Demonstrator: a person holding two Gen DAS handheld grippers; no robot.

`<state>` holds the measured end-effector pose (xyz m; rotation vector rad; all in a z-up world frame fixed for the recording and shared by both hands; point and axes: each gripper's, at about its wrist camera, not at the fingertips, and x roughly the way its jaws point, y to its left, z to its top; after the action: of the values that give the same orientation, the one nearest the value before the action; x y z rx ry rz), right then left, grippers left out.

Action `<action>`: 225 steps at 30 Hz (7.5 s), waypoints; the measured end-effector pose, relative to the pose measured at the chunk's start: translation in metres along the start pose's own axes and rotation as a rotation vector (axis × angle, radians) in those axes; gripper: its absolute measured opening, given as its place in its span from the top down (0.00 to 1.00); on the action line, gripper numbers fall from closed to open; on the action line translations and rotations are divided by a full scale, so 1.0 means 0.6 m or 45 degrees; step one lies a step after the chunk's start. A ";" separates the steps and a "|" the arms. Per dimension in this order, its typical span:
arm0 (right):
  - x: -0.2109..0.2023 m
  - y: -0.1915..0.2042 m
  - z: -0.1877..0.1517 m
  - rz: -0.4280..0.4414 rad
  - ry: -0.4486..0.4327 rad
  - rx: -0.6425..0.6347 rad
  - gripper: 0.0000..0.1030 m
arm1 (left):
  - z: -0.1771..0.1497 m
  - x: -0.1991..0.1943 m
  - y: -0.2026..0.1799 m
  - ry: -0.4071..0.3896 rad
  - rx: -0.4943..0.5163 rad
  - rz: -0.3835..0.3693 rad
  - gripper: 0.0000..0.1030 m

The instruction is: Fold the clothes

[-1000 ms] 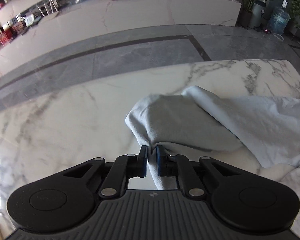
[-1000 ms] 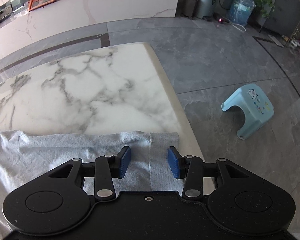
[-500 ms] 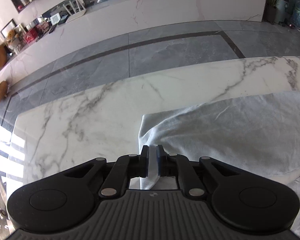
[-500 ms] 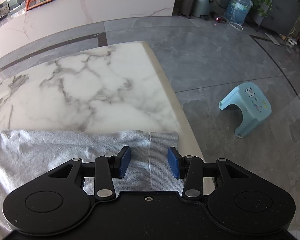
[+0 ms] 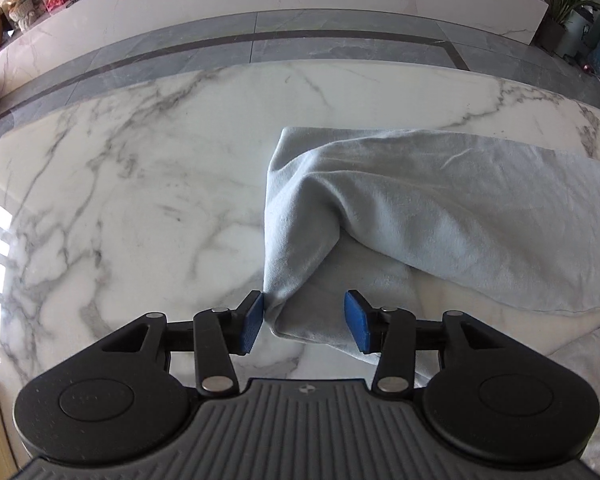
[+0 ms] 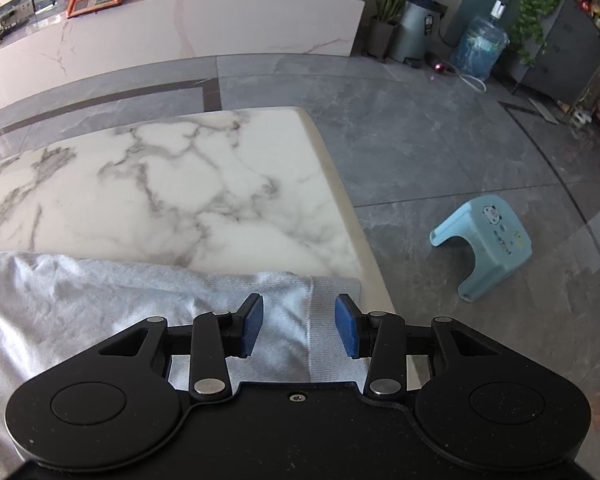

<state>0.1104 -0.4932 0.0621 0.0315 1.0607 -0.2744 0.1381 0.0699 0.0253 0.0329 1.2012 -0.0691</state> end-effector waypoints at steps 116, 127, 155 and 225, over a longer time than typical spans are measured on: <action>0.070 -0.005 0.056 -0.060 -0.044 -0.052 0.62 | 0.075 0.037 0.233 -0.181 -0.105 0.535 0.92; -0.023 0.003 0.023 -0.037 -0.141 -0.073 0.61 | 0.022 -0.079 0.187 -0.333 -0.055 0.382 0.66; -0.287 0.097 -0.360 0.380 0.002 -1.153 0.62 | -0.359 -0.175 -0.115 -0.245 1.184 0.103 0.61; -0.229 0.114 -0.423 0.089 -0.108 -1.612 1.00 | -0.354 -0.096 -0.087 -0.266 1.347 0.231 0.95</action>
<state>-0.1535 -0.3591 0.0489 -1.0644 0.9918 0.4872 -0.0838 0.0330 0.0027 1.0325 0.8357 -0.5289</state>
